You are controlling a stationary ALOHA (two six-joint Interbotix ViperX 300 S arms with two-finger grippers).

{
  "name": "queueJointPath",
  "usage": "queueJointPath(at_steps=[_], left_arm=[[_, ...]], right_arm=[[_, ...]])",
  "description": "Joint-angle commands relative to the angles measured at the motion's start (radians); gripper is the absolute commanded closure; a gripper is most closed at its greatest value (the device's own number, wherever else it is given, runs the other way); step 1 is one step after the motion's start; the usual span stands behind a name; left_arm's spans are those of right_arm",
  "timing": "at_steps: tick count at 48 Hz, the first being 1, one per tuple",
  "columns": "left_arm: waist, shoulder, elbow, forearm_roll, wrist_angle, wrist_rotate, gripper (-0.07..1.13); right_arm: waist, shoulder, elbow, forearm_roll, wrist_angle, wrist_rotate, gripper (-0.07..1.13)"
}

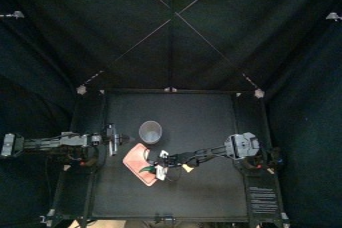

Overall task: Pick the green pepper then place it on the pink plate
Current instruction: Drop green pepper on the pink plate and return to neutral

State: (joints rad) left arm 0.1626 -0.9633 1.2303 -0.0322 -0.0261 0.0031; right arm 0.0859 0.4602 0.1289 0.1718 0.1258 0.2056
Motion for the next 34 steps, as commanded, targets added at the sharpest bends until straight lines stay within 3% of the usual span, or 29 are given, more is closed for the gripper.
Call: queueJointPath(at_steps=[1, 13, 21, 34], left_arm=[[0.006, 0.002, -0.011, -0.003, -0.009, 0.000, 1.01], [0.006, 0.002, -0.002, -0.003, -0.009, -0.002, 1.01], [0.006, 0.002, -0.002, -0.003, -0.009, -0.002, 1.01], [0.006, 0.002, -0.006, -0.002, -0.009, -0.005, 1.01]], right_arm=[[-0.023, -0.002, -0.054, -0.023, -0.002, 0.002, 0.35], [-0.049, 0.005, -0.081, -0.057, 0.000, 0.002, 0.16], [-0.051, -0.049, -0.091, -0.078, 0.000, -0.002, 0.16], [-0.043, -0.209, -0.029, -0.198, -0.029, -0.015, 0.16]])
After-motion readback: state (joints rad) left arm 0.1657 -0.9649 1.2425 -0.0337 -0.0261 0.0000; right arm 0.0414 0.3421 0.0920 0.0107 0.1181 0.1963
